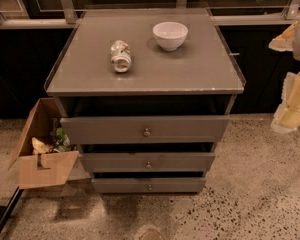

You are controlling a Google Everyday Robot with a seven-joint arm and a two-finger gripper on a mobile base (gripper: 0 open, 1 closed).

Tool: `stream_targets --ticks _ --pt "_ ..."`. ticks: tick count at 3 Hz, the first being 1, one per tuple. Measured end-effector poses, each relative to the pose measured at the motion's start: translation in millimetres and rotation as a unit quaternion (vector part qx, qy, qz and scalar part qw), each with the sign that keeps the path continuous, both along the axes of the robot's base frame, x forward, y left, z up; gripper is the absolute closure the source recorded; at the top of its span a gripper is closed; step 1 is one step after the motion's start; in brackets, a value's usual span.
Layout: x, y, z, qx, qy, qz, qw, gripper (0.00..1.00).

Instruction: Open top drawer

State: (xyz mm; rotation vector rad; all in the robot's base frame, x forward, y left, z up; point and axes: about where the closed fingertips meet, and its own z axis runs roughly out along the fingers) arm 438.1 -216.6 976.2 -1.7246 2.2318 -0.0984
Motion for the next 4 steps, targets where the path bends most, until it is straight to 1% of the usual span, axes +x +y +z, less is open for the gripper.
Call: stream_targets --ticks 1,2,3,4 --pt "0.0 0.0 0.0 0.0 0.0 0.0 1.0 0.0" --pt "-1.3 0.3 -3.2 0.039 -0.019 -0.003 0.9991 0.0" --pt "3.4 1.6 -8.7 0.108 -0.04 -0.007 0.9934 0.0" --pt "15.0 15.4 -13.1 0.211 -0.059 0.002 0.9756 0.0"
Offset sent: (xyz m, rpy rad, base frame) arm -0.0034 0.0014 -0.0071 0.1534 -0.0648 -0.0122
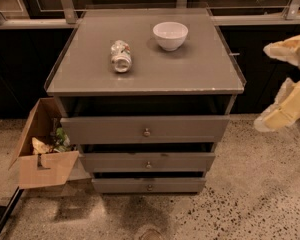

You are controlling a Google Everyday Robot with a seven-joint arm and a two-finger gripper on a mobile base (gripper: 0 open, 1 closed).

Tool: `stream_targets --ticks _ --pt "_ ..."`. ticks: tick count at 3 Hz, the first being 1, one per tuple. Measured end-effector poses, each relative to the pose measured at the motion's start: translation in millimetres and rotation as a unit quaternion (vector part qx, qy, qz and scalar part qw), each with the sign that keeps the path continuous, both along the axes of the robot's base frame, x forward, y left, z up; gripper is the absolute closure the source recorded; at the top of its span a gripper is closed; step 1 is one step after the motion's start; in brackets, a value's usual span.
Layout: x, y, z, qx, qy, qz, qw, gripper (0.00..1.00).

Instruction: Open top drawer

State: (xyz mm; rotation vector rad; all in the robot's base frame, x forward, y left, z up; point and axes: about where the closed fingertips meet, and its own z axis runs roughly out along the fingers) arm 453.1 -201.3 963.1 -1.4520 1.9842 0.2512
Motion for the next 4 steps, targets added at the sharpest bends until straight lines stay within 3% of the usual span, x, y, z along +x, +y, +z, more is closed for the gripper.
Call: stream_targets --ticks 2,3,4 --pt "25.2 27.2 -21.9 0.084 -0.012 -0.017 0.9962 0.0" --pt "31.5 38.8 -31.7 0.1 -0.01 -0.018 0.9948 0.0" --pt "34.6 52.2 -47.0 0.112 0.013 -0.01 0.9936 0.0"
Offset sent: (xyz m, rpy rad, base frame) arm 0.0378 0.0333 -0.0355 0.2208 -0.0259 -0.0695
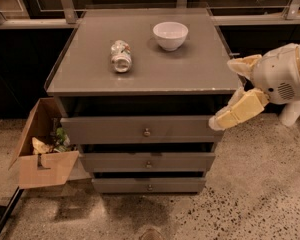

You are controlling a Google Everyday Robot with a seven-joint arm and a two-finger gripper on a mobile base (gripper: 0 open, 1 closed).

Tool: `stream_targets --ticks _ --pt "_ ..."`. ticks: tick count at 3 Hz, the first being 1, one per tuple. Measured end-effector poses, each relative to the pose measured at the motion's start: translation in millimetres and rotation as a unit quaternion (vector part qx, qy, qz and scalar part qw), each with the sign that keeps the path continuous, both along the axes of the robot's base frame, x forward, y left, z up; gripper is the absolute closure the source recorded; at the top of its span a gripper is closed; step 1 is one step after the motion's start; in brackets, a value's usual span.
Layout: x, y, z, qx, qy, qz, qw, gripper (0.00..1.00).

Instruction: Open top drawer

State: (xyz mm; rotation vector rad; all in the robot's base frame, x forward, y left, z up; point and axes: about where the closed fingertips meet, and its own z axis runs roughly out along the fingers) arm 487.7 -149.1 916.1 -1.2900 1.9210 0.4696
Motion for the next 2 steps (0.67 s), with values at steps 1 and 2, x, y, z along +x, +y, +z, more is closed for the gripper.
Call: stream_targets --ticks 1,2 --pt "0.2 0.7 -0.9 0.001 0.001 0.001 1.0 0.0" --pt "0.2 0.7 -0.9 0.001 0.001 0.001 1.0 0.18"
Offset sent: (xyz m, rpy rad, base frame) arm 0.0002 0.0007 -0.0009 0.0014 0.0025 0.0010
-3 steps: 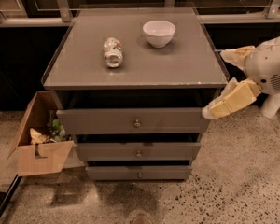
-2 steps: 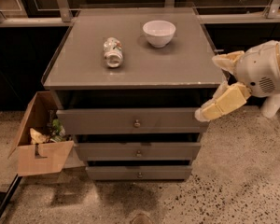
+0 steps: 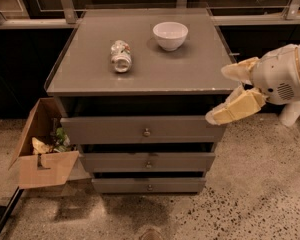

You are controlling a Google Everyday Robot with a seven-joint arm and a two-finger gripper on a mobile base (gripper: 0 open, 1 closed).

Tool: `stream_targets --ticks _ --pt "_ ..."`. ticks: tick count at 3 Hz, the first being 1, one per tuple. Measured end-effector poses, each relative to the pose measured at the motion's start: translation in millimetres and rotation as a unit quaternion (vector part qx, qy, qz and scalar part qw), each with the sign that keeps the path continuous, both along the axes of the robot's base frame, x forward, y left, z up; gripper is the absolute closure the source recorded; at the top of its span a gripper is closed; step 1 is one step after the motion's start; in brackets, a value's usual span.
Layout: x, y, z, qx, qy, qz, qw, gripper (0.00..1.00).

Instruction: Open top drawer

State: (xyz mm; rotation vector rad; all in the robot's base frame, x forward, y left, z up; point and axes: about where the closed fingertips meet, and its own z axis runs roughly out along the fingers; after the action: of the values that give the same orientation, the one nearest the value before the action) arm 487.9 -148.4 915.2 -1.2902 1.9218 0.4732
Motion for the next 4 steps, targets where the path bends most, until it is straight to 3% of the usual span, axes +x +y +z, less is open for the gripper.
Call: stream_targets --ticks 2,3,4 --pt "-1.0 1.3 -4.4 0.01 -0.006 -0.009 0.9999 0.65" --pt "-2.6 2.8 -16.2 0.034 -0.014 -0.041 0.9985 0.88" --pt "-1.0 4.5 -29.6 0.061 -0.024 -0.077 0.9948 1.0"
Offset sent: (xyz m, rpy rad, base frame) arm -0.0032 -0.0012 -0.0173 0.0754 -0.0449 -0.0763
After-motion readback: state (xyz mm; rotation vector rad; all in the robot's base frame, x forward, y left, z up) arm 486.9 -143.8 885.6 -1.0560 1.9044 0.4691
